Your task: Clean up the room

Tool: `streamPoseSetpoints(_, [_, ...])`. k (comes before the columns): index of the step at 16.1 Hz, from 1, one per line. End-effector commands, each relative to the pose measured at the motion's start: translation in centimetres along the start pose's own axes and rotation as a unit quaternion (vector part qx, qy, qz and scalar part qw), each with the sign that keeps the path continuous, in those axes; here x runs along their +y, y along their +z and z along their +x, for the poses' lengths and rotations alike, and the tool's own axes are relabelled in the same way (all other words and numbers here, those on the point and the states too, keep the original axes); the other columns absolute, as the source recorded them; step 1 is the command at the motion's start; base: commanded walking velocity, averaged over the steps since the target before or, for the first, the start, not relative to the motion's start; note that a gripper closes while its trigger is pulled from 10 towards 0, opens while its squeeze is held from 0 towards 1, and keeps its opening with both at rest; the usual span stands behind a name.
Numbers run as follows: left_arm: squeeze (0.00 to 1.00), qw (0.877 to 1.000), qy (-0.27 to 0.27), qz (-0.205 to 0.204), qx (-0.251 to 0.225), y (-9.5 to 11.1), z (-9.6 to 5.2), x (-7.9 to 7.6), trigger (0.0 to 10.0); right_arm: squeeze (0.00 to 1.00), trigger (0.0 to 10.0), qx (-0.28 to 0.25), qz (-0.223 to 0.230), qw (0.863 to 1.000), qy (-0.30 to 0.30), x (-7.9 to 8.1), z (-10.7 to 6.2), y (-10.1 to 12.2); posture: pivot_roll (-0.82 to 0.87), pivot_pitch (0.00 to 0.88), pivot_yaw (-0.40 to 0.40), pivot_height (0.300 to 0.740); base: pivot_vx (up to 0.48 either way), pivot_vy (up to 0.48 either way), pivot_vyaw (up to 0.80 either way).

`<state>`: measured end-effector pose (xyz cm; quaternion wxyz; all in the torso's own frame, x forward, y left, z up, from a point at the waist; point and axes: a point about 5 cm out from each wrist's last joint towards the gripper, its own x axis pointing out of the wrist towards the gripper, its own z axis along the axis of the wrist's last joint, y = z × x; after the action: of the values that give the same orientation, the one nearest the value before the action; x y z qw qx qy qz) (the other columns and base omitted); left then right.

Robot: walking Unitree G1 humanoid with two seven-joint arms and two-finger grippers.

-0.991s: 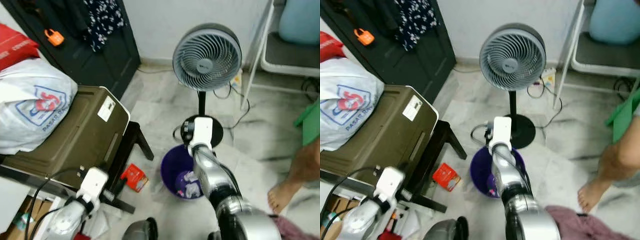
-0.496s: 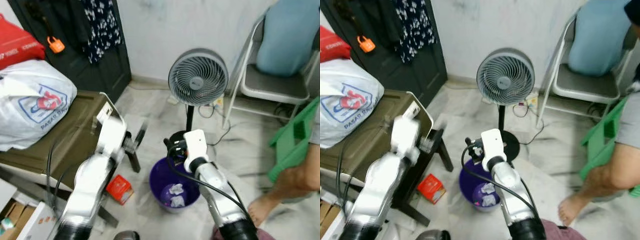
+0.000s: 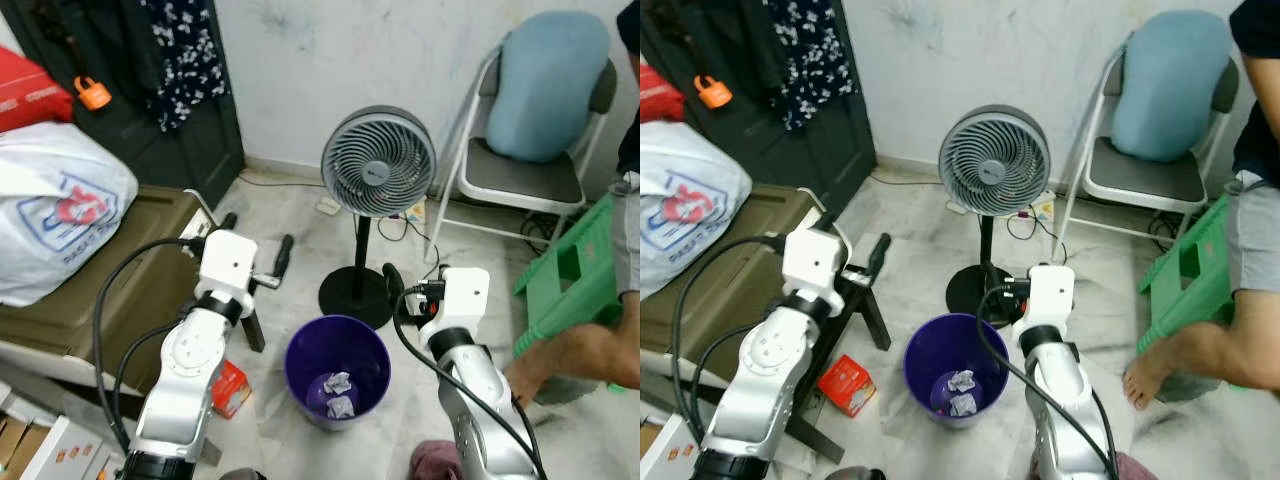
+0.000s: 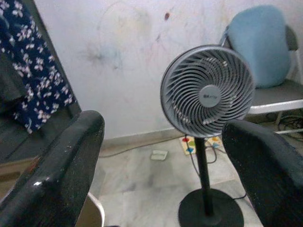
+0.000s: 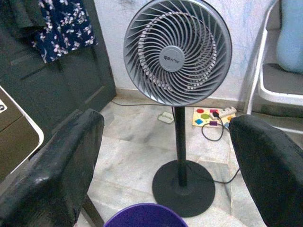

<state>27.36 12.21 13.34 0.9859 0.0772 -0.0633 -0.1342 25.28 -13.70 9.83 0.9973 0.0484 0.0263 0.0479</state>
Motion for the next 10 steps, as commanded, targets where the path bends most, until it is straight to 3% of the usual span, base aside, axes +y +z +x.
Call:
streamPoseSetpoints(1, [0.00, 1.000, 0.008, 0.002, 0.009, -0.2, -0.4, 0.6, 10.0, 1.00, 10.0, -0.016, 0.003, 1.000, -0.011, 0.1, -0.2, 0.9, -0.06, 0.000, 0.078, 0.740, 0.000, 0.000, 0.00])
streamPoseSetpoints(3, [0.00, 1.000, -0.011, -0.002, 0.020, -0.6, -0.2, 0.1, 10.0, 1.00, 10.0, -0.018, -0.005, 1.000, -0.020, -0.1, 0.0, 1.0, -0.04, 0.000, 0.075, 0.740, 0.000, 0.000, 0.00])
streamPoseSetpoints(5, [0.00, 1.000, -0.015, -0.001, 0.022, -1.0, 0.0, 0.6, 10.0, 0.00, 10.0, -0.025, 0.008, 1.000, -0.018, 0.1, 0.8, 1.6, -0.06, 0.000, 0.067, 0.740, 0.000, 0.000, 0.40])
streamPoseSetpoints(10, [0.00, 0.999, -0.020, -0.007, 0.037, -2.1, -0.1, -0.1, 10.0, 0.00, 10.0, -0.006, 0.055, 0.997, -0.050, -0.5, 1.5, 2.1, -0.06, 0.000, 0.050, 0.740, 0.000, 0.000, 0.80])
